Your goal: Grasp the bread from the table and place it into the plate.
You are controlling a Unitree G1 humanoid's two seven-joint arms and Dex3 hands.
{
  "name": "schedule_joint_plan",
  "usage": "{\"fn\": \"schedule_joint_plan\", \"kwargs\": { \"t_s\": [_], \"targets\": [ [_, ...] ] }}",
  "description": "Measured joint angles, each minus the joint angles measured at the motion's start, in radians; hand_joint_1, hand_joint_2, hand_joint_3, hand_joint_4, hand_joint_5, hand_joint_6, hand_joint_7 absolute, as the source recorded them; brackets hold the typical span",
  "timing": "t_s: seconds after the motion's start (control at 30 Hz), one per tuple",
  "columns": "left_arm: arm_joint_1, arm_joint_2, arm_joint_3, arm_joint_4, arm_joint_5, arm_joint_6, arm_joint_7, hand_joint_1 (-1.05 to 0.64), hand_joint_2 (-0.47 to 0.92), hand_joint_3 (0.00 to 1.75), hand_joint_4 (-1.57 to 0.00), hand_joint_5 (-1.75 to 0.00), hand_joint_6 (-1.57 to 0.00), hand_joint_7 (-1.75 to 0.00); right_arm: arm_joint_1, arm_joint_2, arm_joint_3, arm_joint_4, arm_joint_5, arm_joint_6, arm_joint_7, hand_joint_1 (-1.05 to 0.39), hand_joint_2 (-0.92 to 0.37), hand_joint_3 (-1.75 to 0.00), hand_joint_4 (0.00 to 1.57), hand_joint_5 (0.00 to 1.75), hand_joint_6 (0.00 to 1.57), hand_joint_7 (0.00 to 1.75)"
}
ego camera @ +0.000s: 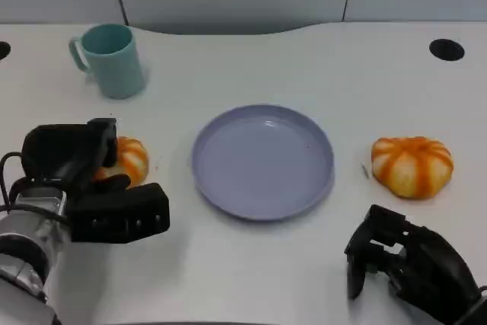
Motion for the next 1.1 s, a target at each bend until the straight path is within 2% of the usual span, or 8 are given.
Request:
{"fn": "schedule_joint_plan", "kwargs": {
  "t_s": [0.23,0.37,0.47,0.63,0.7,0.8,0.9,1.1],
  "targets": [
    [-0.010,0.000,-0.003,0.000,0.001,0.006,0.004,-1.05,0.26,1.57,-0.79,-1.75,-0.70,-1.75,0.000,0.001,-0.001,-0.001,0.016,0.018,-0.003,-0.71,-0.92,-0.32,0.59,1.75,0.43,1.42],
    [-0.013,0.000,-0.002,0.000,0.001,0.005,0.008,-1.05,0.28,1.58,-0.88,-1.75,-0.79,-1.75,-0.004,0.001,-0.001,0.001,0.016,0.017,-0.004,-0.69,-0.92,-0.31,0.57,1.75,0.43,1.42],
    [-0.014,0.001,0.002,0.000,-0.001,-0.007,0.028,-1.05,0.37,1.50,-0.88,-1.75,-0.61,-1.75,-0.009,0.005,-0.003,0.006,0.018,0.015,-0.004,-0.70,-0.92,-0.30,0.55,1.75,0.44,1.42],
    [-0.022,0.002,0.014,0.000,-0.003,-0.039,0.056,-1.05,0.46,1.40,-0.93,-1.75,-0.61,-1.75,-0.018,0.009,-0.007,0.014,0.023,0.015,-0.003,-0.70,-0.92,-0.29,0.56,1.75,0.44,1.41],
    [-0.026,0.003,0.023,0.000,-0.006,-0.046,0.056,-1.05,0.60,1.13,-0.54,-1.75,-0.27,-1.75,-0.022,0.009,-0.009,0.017,0.025,0.016,-0.001,-0.69,-0.92,-0.30,0.55,1.75,0.43,1.41],
    [-0.030,0.003,0.030,0.000,-0.013,-0.032,0.044,-1.05,0.77,0.68,-0.09,-1.75,-0.04,-1.65,-0.026,0.009,-0.011,0.021,0.030,0.019,0.010,-0.69,-0.92,-0.28,0.56,1.75,0.45,1.39],
    [-0.035,0.003,0.039,0.001,-0.032,0.000,-0.044,-1.05,0.82,0.35,-0.01,-1.75,0.00,-1.38,-0.027,0.010,-0.012,0.022,0.033,0.022,0.008,-0.69,-0.92,-0.30,0.56,1.75,0.45,1.40],
    [-0.036,0.003,0.052,0.001,-0.046,0.030,-0.162,-1.05,0.82,0.26,0.00,-1.75,0.00,-1.35,-0.028,0.010,-0.013,0.036,0.033,0.003,0.011,-0.69,-0.92,-0.31,0.56,1.75,0.44,1.41]
  ]
}}
